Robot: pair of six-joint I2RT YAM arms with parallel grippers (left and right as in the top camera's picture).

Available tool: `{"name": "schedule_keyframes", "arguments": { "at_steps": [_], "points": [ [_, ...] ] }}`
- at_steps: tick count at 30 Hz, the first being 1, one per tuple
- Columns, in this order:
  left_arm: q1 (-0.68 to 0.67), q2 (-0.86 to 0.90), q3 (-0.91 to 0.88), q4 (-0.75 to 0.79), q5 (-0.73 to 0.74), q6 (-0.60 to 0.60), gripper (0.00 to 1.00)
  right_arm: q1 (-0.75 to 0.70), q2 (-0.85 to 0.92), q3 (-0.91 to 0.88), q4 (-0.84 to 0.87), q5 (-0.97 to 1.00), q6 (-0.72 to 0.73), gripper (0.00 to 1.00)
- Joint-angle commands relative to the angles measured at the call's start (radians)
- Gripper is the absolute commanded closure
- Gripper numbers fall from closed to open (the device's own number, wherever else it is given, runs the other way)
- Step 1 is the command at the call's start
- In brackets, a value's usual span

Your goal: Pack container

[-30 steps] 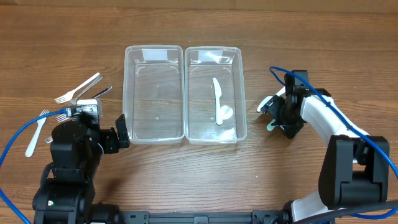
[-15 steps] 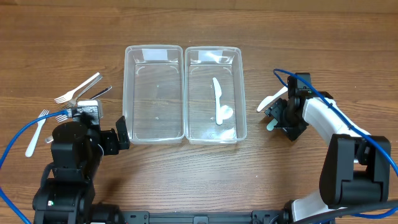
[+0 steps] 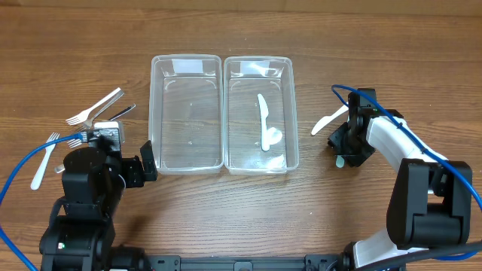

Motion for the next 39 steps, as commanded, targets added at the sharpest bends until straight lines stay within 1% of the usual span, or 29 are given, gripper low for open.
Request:
{"name": "schedule_keyframes", "arguments": {
  "at_steps": [1, 9, 11, 14, 15, 23, 25, 27, 28, 29, 34, 39],
  "points": [
    [-0.005, -0.003, 0.025, 0.004, -0.002, -0.011, 0.00, -0.002, 0.057, -0.026, 0.017, -0.024, -0.001, 0.66],
    [-0.005, -0.003, 0.025, 0.005, -0.002, -0.011, 0.00, -0.002, 0.057, -0.026, 0.013, -0.023, -0.005, 0.68],
    [-0.005, -0.003, 0.025, 0.004, -0.002, -0.011, 0.00, -0.002, 0.057, -0.026, 0.011, -0.023, -0.005, 0.73],
    [-0.005, -0.003, 0.025, 0.005, -0.002, -0.011, 0.00, -0.002, 0.057, -0.026, 0.010, -0.023, -0.011, 0.77],
    [-0.005, -0.003, 0.025, 0.004, -0.002, -0.011, 0.00, -0.002, 0.057, -0.026, 0.011, -0.024, -0.024, 0.80],
    [-0.005, -0.003, 0.025, 0.005, -0.002, -0.011, 0.00, -0.002, 0.057, -0.026, 0.016, -0.023, -0.031, 0.80],
    [-0.005, -0.003, 0.025, 0.005, -0.002, -0.011, 0.00, -0.002, 0.057, -0.026, 0.020, -0.024, -0.056, 0.88],
    [-0.005, -0.003, 0.025, 0.005, -0.002, -0.011, 0.00, -0.002, 0.057, -0.021, 0.022, -0.022, -0.077, 0.92],
    [-0.005, -0.003, 0.025, 0.005, -0.002, -0.011, 0.00, -0.002, 0.057, -0.016, 0.022, -0.022, -0.084, 0.96],
    [-0.005, -0.003, 0.025, 0.005, -0.002, -0.011, 0.00, -0.002, 0.057, -0.010, 0.021, -0.023, -0.087, 0.96],
    [-0.005, -0.003, 0.025, 0.005, -0.002, -0.011, 0.00, -0.002, 0.055, 0.064, -0.022, -0.022, -0.114, 0.96],
    [-0.005, -0.003, 0.025, 0.005, -0.002, -0.011, 0.00, 0.010, 0.016, 0.220, -0.129, -0.011, -0.144, 0.96]
  ]
}}
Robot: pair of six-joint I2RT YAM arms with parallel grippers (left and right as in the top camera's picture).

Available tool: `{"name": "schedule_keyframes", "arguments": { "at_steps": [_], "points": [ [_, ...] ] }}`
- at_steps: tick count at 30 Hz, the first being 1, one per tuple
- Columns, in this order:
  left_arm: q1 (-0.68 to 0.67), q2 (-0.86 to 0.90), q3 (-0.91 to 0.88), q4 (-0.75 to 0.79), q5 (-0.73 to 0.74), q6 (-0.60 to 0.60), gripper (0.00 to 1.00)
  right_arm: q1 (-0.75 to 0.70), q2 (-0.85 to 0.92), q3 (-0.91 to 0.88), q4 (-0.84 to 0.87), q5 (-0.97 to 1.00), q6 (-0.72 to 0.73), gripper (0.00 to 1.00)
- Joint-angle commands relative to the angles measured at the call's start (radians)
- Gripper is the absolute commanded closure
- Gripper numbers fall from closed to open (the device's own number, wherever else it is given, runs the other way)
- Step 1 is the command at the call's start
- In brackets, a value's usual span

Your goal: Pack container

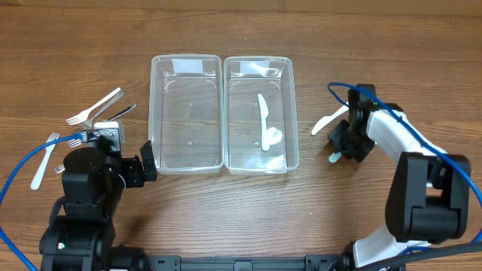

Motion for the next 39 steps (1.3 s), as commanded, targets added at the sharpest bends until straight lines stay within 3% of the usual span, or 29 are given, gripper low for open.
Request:
{"name": "schedule_keyframes", "arguments": {
  "at_steps": [1, 8, 13, 19, 28, 33, 34, 37, 38, 39],
  "points": [
    [-0.005, -0.003, 0.025, 0.004, -0.002, -0.011, 0.00, 0.018, -0.043, 0.159, -0.057, 0.001, -0.051, 0.96],
    [-0.005, -0.003, 0.025, 0.009, -0.002, -0.011, 0.00, 0.163, -0.209, 0.442, -0.189, -0.019, -0.199, 0.96],
    [-0.005, -0.003, 0.025, 0.010, -0.002, -0.011, 0.00, 0.342, -0.236, 0.514, -0.224, -0.030, -0.258, 0.96],
    [-0.005, -0.003, 0.025, 0.014, -0.002, -0.012, 0.00, 0.479, -0.117, 0.493, -0.224, -0.030, -0.245, 0.96],
    [-0.005, -0.003, 0.025, 0.016, -0.002, -0.014, 0.00, 0.499, 0.129, 0.491, -0.185, -0.070, -0.237, 0.95],
    [-0.005, -0.003, 0.025, 0.016, -0.002, -0.014, 0.00, 0.499, 0.137, 0.491, -0.163, -0.084, -0.271, 0.86],
    [-0.005, -0.003, 0.025, 0.016, -0.002, -0.014, 0.00, 0.499, 0.137, 0.492, -0.163, -0.083, -0.277, 0.78],
    [-0.005, -0.003, 0.025, 0.016, -0.002, -0.014, 0.00, 0.499, 0.134, 0.507, -0.177, -0.084, -0.278, 0.70],
    [-0.005, -0.003, 0.025, 0.015, -0.002, -0.014, 0.00, 0.499, 0.127, 0.526, -0.189, -0.083, -0.278, 0.63],
    [-0.005, -0.003, 0.025, 0.015, -0.002, -0.014, 0.00, 0.499, 0.118, 0.546, -0.198, -0.083, -0.282, 0.49]
  ]
}}
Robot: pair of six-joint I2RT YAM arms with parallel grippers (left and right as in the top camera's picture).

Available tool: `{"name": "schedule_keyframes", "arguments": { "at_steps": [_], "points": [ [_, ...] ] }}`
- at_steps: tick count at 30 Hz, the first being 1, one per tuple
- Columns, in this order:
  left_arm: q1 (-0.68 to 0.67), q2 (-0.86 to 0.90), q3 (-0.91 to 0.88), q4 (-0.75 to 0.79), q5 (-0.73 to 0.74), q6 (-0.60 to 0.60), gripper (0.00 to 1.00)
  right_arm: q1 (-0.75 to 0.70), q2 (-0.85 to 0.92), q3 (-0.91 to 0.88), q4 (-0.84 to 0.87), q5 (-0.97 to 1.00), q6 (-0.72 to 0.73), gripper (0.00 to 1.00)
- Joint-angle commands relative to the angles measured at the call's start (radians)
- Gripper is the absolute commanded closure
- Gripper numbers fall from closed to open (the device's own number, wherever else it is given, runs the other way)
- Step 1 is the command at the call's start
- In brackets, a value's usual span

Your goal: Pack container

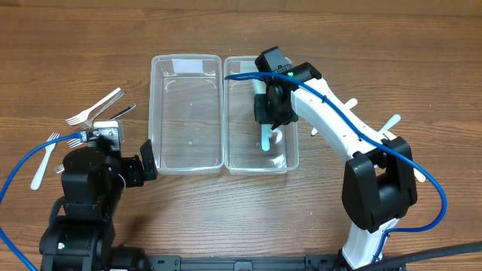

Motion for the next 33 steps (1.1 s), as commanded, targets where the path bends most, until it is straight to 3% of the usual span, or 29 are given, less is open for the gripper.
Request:
{"name": "schedule_keyframes", "arguments": {
  "at_steps": [1, 4, 10, 17, 23, 33],
  "points": [
    [-0.005, -0.003, 0.025, 0.005, -0.002, -0.014, 0.00, 0.003, -0.056, 0.090, -0.024, -0.003, -0.023, 0.42],
    [-0.005, -0.003, 0.025, 0.005, -0.002, -0.014, 0.00, -0.003, -0.100, 0.186, -0.053, 0.024, -0.019, 0.36],
    [-0.005, -0.003, 0.025, 0.005, -0.002, -0.013, 0.00, -0.140, -0.153, 0.460, -0.150, 0.139, 0.159, 0.05],
    [-0.005, -0.003, 0.025, 0.004, -0.002, -0.014, 0.00, -0.515, -0.056, 0.503, -0.174, 0.087, 0.330, 0.00],
    [-0.005, -0.003, 0.025, 0.005, -0.002, -0.040, 0.00, -0.591, 0.134, 0.503, -0.229, 0.071, 0.331, 0.00],
    [-0.005, -0.003, 0.025, 0.005, -0.003, -0.040, 0.00, -0.590, 0.343, 0.502, -0.254, 0.019, 0.379, 0.00]
  ]
}}
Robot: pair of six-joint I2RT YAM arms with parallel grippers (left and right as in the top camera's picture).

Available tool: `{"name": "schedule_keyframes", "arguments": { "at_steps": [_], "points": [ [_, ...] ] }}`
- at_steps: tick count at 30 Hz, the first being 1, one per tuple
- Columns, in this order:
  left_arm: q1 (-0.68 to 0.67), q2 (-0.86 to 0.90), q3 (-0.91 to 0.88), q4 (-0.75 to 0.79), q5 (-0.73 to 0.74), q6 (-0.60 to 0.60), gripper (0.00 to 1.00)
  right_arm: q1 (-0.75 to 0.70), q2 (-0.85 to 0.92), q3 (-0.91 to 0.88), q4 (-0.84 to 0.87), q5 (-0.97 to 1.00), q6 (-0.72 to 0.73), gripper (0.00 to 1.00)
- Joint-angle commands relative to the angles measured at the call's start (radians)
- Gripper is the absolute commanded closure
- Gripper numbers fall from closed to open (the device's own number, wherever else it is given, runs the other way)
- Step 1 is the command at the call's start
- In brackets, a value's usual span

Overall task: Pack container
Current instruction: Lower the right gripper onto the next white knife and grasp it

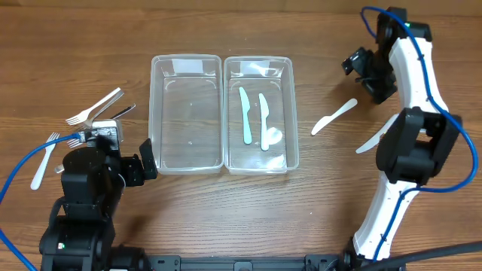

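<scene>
Two clear plastic containers stand side by side mid-table. The left container (187,154) is bare inside. The right container (292,113) holds two pale plastic knives (245,114) (263,120) lying lengthwise next to each other. My right gripper (357,65) is raised at the far right back, away from the containers, nothing between its fingers. Two more white knives (334,117) (374,139) lie on the table to the right. My left gripper (143,162) rests open just left of the left container's front corner.
Several forks lie on the left: metal-looking ones (94,108) at the back and a white one (44,159) near my left arm. Blue cables trail from both arms. The right arm's base stands at the front right.
My right gripper was over the right container with a pale knife. That knife now lies in the container left of the first one, and the gripper has moved to the far right back.
My right gripper was down on a pale knife on the table right of the containers, and still there at the following moment. Then it was over the right container, which held one knife. Now two knives lie there. The left arm has stayed still.
</scene>
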Motion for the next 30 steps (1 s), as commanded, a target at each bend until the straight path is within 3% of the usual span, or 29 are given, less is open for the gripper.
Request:
{"name": "schedule_keyframes", "arguments": {
  "at_steps": [1, 11, 20, 30],
  "points": [
    [-0.005, -0.003, 0.025, 0.002, -0.003, -0.013, 0.00, 0.002, 0.024, 0.007, -0.011, -0.024, 0.037, 0.00],
    [-0.005, -0.003, 0.025, 0.002, -0.002, -0.013, 0.00, 0.003, 0.050, -0.043, -0.027, -0.039, 0.057, 0.00],
    [-0.005, -0.003, 0.025, 0.001, -0.002, -0.013, 0.00, 0.003, 0.050, -0.223, 0.113, -0.069, 0.055, 0.00],
    [-0.005, -0.003, 0.025, 0.001, -0.002, -0.013, 0.00, 0.003, 0.050, -0.274, 0.165, -0.072, 0.029, 0.01]
  ]
}}
